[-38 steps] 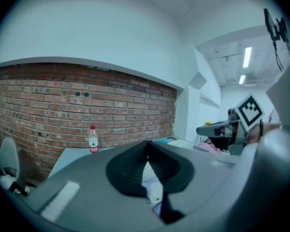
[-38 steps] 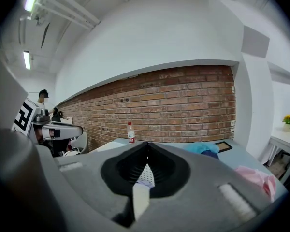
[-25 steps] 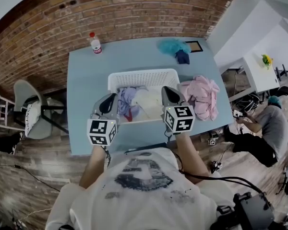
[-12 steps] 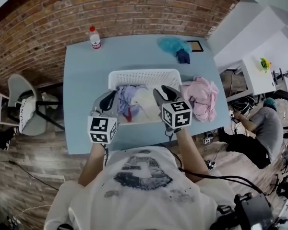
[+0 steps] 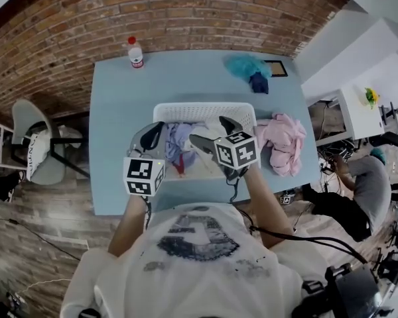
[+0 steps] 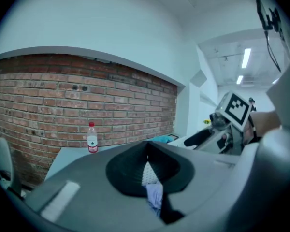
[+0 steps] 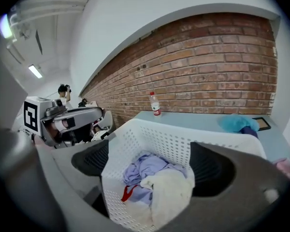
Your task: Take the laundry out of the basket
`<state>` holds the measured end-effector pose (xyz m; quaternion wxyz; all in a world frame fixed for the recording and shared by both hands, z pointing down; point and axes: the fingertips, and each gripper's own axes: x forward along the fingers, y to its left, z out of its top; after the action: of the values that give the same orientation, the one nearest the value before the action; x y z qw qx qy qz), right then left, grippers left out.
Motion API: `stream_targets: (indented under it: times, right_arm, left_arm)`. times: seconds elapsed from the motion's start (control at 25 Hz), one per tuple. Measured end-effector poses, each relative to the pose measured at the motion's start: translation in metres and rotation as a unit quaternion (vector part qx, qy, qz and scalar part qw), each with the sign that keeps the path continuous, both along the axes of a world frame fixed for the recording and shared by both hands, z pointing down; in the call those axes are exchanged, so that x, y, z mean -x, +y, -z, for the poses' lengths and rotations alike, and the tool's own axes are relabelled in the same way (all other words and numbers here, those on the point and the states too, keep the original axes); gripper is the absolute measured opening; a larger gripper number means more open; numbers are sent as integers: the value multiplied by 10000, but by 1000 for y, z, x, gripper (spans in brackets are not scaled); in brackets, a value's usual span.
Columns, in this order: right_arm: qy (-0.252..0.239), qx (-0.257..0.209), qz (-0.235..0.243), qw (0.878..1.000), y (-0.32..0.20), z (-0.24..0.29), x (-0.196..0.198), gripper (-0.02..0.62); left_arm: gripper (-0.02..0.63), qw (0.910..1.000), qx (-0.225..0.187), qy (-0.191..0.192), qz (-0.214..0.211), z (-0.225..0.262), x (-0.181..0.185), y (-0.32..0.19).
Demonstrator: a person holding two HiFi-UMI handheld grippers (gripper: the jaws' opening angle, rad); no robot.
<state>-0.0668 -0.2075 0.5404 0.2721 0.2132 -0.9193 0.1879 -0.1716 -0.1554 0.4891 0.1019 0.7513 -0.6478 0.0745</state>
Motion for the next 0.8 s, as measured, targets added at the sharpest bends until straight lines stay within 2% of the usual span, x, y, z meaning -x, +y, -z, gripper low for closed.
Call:
stream_targets:
  times: [0.08,0.36,0.56,0.68,0.8]
  right_arm:
    - [33,177,221,9996,3,-6,10,551]
    - [771,474,1276,9877,16,-48,30,554]
    - [1444,592,1886,9696,19,-95,32,554]
    - [1552,626,2460,9547,32,-111,38,555]
    - [1680,508,2782,9443,33,-125,41,568]
  left_arm:
    - [-9,10000,37,38,-13,-2,1,-4]
    - [-9,9998,182,91,-11,-8,3,-12]
    - [-9,9995,277,143,12,-14,3,-15]
    - [-9,9992,340,185,60,-18,4,-18]
    - [-9,9990,376,229,72,-19,3,-21]
